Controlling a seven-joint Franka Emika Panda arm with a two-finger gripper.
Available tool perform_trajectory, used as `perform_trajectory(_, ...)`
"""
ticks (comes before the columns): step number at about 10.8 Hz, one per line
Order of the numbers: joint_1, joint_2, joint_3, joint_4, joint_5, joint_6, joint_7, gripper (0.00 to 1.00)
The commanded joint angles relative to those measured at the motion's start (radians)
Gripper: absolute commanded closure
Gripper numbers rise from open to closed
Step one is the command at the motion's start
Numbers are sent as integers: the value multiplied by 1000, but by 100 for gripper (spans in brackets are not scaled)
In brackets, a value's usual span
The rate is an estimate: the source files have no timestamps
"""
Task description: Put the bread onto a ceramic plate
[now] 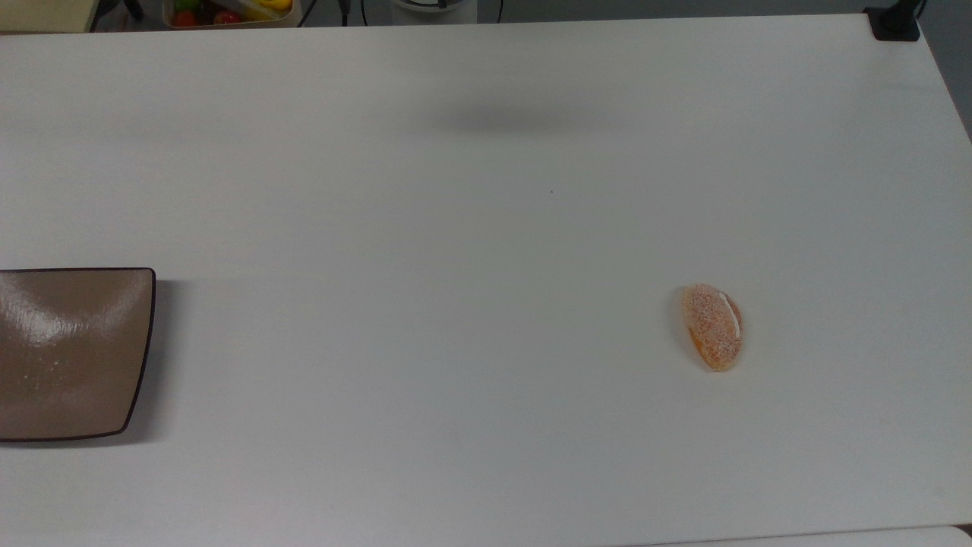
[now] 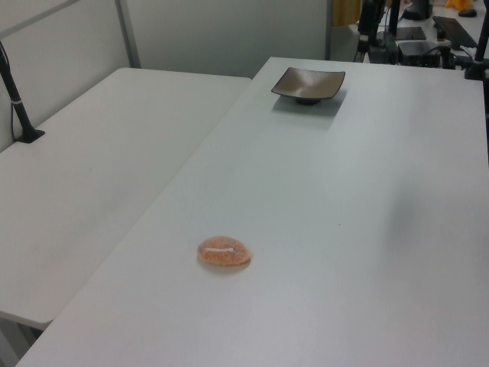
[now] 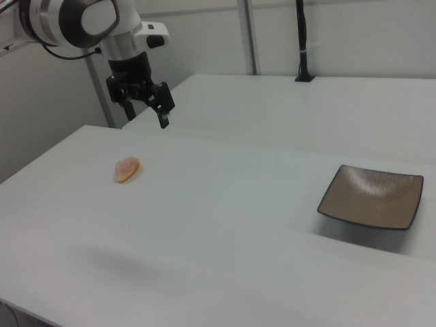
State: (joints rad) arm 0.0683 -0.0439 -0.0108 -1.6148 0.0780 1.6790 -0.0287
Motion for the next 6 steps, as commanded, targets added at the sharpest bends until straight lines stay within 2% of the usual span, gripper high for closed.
perform_trajectory(1,16,-24,-8,-42,13,14,7,0)
perform_trajectory(6,112,61,-5,-31,9,74,7,0)
